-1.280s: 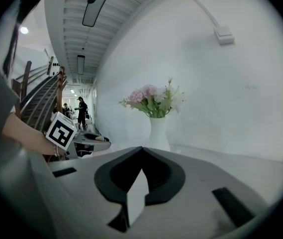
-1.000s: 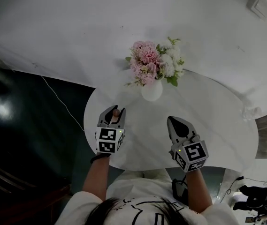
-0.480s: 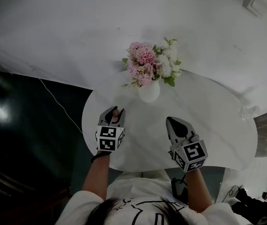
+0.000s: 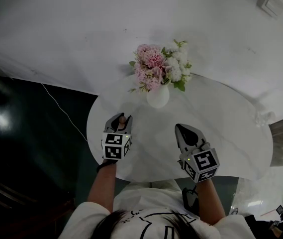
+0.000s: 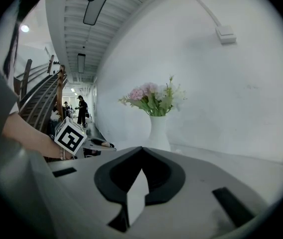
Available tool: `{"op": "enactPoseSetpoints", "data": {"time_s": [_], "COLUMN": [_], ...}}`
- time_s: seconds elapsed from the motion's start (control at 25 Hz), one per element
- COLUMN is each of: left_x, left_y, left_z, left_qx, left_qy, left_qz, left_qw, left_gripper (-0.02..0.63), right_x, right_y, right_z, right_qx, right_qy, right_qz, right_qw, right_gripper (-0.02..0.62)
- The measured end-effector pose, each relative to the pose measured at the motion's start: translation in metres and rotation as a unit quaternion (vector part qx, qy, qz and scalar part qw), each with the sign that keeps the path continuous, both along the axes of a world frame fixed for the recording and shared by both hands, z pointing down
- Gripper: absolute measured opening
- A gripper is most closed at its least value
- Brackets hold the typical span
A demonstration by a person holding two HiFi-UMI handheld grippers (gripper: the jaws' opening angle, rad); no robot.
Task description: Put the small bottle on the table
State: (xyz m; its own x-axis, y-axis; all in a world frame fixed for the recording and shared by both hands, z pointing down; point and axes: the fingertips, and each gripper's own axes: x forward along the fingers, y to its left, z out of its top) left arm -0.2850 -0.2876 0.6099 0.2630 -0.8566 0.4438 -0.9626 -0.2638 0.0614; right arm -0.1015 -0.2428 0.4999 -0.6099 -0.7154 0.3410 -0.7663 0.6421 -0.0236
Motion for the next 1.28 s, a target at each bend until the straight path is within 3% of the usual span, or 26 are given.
{"op": "enactPoseSetpoints", "data": {"time_s": [0.64, 0.92, 1.08, 1.28], "left_x": [0.002, 0.003, 0.002, -0.001], "left_y": [0.006, 0.008, 0.012, 0.022], "left_z": [0.003, 0.006, 0.0, -0.011], "left_qx": [-0.003, -0.024, -0.022, -0.022], "left_qy": [-0.012, -0.028, -0.036, -0.037], "left_qz": [0.011, 0.011, 0.0, -0.017], "left_qw": [0.9999, 0.9992, 0.9991, 0.9989], "left_gripper": [0.123, 0.132, 0.248, 0.256], "right_x": [0.002, 0.006, 0.011, 0.014], "right_y": [0.004, 0.007, 0.008, 0.012], "right_z": [0.004, 0.001, -0.005, -0.018], "right_qx": [-0.005, 0.0, 0.003, 0.004], "right_qy": [-0.007, -0.008, -0.011, -0.013], "right_qz": [-0.004, -0.012, -0.016, -0.025], "right_qw": [1.0, 1.0, 1.0, 1.0], "right_gripper": [-0.006, -0.006, -0.006, -0.006]}}
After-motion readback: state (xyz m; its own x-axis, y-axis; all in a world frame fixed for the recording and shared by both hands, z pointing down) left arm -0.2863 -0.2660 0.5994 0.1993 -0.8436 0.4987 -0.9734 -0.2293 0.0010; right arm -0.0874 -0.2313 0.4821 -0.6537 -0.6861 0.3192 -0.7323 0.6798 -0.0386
